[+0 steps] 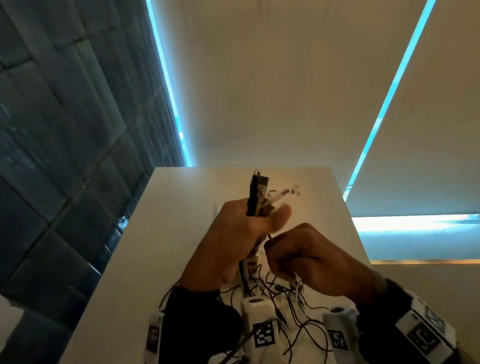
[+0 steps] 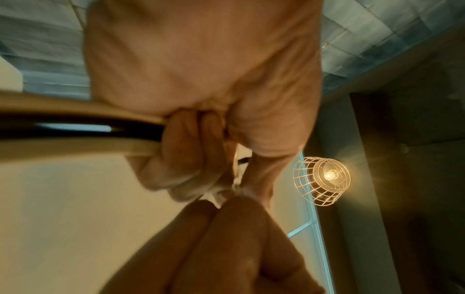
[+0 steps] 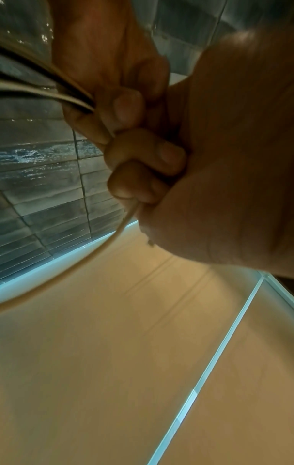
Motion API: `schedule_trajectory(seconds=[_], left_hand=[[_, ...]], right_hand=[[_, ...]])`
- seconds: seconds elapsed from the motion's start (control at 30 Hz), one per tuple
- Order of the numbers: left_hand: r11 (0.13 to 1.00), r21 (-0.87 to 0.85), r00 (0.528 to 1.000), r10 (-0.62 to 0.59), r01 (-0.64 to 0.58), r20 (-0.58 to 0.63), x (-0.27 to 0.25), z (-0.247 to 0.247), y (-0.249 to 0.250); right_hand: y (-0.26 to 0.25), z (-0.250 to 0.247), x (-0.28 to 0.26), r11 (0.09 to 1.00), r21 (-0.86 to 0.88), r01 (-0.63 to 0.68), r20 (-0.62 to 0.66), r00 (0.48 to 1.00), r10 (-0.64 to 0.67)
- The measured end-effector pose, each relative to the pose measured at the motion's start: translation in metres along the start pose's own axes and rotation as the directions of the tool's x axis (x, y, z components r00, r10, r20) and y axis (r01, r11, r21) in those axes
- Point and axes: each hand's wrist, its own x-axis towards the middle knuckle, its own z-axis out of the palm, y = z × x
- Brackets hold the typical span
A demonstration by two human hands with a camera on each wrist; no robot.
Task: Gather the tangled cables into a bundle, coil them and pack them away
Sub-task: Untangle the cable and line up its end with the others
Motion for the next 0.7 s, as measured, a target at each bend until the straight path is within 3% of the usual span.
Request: schedule_trajectory(seconds=[0.17, 0.3, 0.4, 0.47, 0.53, 0.7], left_hand=[[0.890, -0.447, 0.986, 0.010, -0.086, -0.169, 0.009, 0.001, -0.002], [0.689, -0.699, 0.963, -0.006, -0.191, -0.269, 0.018, 0.003, -0.003], [0.573, -0.795, 0.967, -0.020, -0.198, -0.255, 0.020, 0.001, -0.007], [0.548, -0.816, 0.975, -0.003, -0.184, -0.222, 0.019, -0.001, -0.006], [0.555, -0.807, 0.974, 0.026, -0.202, -0.226, 0.019, -0.005, -0.003], [0.616, -0.732, 0.953, 0.116, -0.290, -0.280, 0.014, -0.019, 0.004]], right_hand=[[0.011, 0.007, -0.006, 0.968, 0.243, -0.063, -0.082, 0.993, 0.085], [0.020, 0.020, -0.012, 0.880, 0.475, -0.028, -0.188, 0.973, 0.132], [0.028, 0.025, -0.019, 0.786, 0.618, 0.022, -0.278, 0.941, 0.193], [0.033, 0.026, -0.022, 0.764, 0.644, 0.023, -0.329, 0.911, 0.250], [0.038, 0.026, -0.023, 0.805, 0.592, -0.021, -0.368, 0.882, 0.294], [0.056, 0.034, -0.025, 0.879, 0.457, -0.136, -0.295, 0.909, 0.295]])
